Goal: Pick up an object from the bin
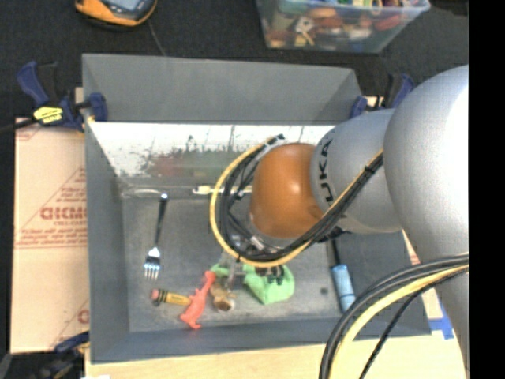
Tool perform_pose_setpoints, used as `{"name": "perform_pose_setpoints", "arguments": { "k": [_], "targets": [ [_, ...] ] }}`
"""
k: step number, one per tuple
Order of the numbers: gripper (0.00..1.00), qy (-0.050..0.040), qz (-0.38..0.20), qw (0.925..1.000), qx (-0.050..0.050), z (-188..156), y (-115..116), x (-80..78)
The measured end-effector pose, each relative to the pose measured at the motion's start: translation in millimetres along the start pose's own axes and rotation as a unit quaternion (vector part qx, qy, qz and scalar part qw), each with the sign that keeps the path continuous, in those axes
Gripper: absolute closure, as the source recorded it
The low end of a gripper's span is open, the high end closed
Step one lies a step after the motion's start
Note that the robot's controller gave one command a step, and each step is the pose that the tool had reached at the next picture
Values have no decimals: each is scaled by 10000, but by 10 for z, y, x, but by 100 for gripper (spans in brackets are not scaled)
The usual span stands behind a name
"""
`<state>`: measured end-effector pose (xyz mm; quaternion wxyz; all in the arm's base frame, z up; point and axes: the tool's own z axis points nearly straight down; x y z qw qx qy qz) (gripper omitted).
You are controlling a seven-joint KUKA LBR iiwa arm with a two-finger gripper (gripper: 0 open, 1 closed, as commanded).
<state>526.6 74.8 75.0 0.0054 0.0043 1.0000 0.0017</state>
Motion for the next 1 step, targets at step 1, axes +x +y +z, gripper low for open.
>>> {"name": "perform_pose_setpoints", "arguments": {
  "k": [1],
  "targets": [
    [100,29,7,10000,3,-324,-5,15]
  ]
}}
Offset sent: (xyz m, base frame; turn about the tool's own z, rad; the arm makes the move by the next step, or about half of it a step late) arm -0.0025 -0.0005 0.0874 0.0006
